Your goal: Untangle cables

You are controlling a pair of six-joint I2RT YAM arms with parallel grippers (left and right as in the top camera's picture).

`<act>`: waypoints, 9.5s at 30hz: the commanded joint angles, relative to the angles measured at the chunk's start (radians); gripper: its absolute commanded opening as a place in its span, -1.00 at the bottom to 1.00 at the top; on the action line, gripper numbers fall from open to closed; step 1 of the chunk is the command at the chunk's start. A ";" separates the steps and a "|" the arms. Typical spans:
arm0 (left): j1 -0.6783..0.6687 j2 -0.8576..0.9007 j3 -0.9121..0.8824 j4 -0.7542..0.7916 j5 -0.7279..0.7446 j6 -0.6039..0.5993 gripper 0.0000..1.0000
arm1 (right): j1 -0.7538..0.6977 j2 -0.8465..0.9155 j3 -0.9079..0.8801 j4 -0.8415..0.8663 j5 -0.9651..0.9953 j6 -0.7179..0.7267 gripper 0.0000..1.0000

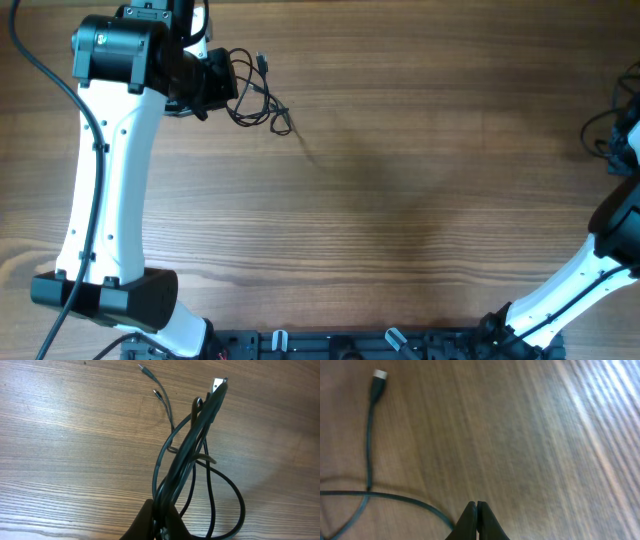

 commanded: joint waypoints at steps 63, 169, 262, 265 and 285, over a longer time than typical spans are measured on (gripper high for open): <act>-0.340 0.495 0.005 0.536 -0.035 -0.108 -0.92 | 0.579 -0.330 0.010 0.617 -1.363 -0.855 -0.92; -0.216 0.346 0.038 0.412 0.483 0.574 0.99 | 1.083 -0.807 0.032 0.238 -0.094 -1.321 -0.92; -0.655 0.549 -0.064 0.652 -0.146 -0.632 -0.92 | 0.749 -0.662 0.037 1.006 0.202 -1.227 -0.92; -0.549 0.464 -0.064 0.415 -0.329 -0.564 -0.92 | 0.681 -0.662 0.037 0.911 0.197 -1.088 -0.92; -0.177 0.178 -0.064 0.167 -0.517 -0.525 -0.92 | 0.175 -0.677 0.137 0.845 0.053 -1.113 -0.92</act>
